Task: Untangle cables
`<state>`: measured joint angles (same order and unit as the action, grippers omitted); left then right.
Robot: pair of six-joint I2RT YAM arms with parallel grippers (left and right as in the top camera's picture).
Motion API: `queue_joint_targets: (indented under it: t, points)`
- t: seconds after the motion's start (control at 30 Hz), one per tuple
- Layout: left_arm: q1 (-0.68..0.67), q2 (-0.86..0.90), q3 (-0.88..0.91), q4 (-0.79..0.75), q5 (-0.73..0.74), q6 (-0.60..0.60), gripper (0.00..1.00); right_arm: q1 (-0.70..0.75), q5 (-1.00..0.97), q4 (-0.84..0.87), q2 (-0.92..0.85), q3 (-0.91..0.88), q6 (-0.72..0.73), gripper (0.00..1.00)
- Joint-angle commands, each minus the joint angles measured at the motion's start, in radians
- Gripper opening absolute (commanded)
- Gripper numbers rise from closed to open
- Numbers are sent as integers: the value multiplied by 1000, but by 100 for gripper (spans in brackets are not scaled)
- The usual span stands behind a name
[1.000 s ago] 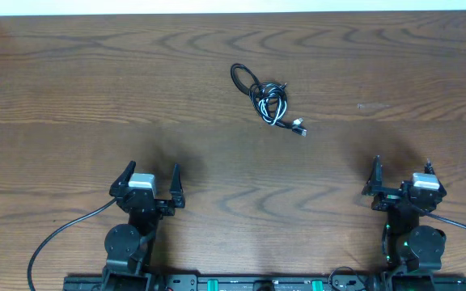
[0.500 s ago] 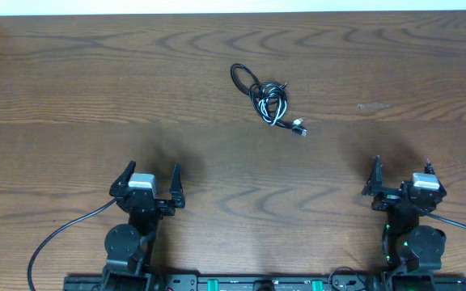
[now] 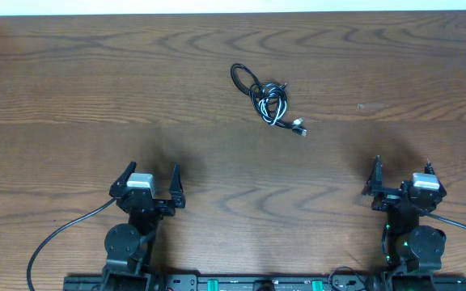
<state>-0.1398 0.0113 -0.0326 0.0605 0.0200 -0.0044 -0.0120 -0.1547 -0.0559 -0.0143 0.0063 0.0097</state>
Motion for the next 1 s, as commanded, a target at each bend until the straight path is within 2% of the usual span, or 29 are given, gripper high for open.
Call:
queue_joint_targets:
  t: [0.0, 0.27, 0.8, 0.97]
  points:
    - [4, 0, -5, 66, -23, -17, 95, -8, -3, -4, 8, -1, -15, 99]
    - [4, 82, -38, 70, -67, -50, 95, -8, -3, -4, 8, -1, -15, 99]
    - [4, 542, -195, 61, -66, -50, 95, -8, -3, -4, 8, -1, -15, 99]
    - [4, 638, -233, 62, -64, -50, 95, -8, -3, -4, 8, -1, -15, 99]
